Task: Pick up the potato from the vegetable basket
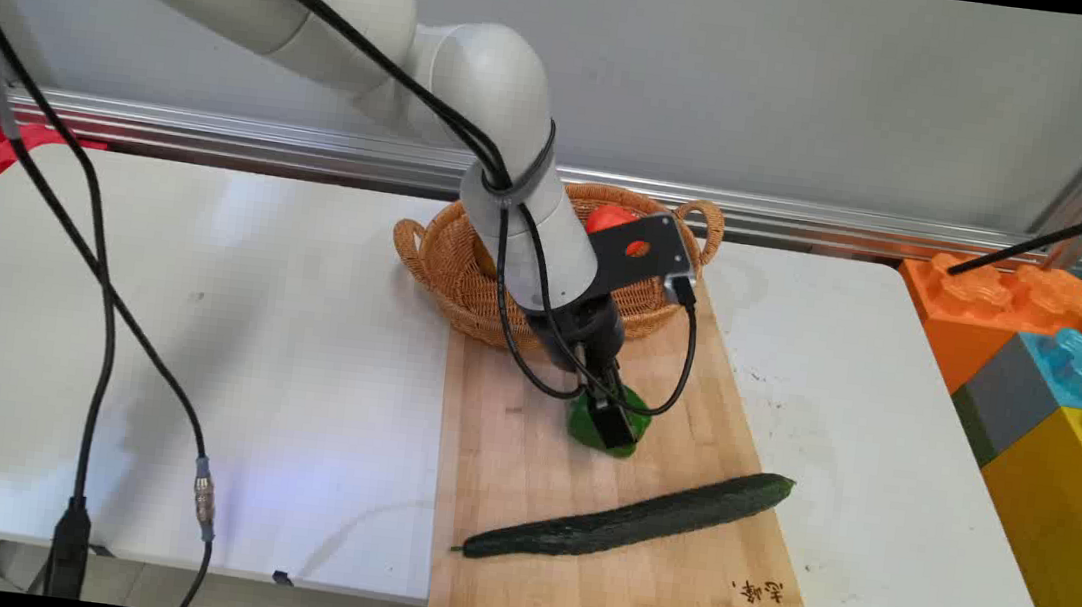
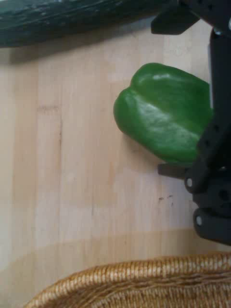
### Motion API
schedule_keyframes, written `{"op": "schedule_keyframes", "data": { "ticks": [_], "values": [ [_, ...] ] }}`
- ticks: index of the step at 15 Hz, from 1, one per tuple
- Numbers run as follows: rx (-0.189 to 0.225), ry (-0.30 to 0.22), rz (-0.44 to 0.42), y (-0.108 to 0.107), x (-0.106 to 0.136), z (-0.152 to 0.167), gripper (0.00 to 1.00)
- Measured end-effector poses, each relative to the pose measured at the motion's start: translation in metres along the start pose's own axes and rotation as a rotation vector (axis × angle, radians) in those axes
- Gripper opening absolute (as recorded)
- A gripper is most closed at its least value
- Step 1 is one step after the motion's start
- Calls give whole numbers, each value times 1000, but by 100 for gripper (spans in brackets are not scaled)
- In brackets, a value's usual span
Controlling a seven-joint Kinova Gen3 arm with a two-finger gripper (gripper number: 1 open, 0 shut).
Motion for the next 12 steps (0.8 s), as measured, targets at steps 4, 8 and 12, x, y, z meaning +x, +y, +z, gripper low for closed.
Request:
{"op": "schedule_keyframes", "data": {
  "ticks": [4,8,12],
  "values": [
    [22,22,9,5,4,-22,100],
    [32,39,19,4,1,-56,100],
    [61,52,4,-8,-8,-85,100]
  ]
}}
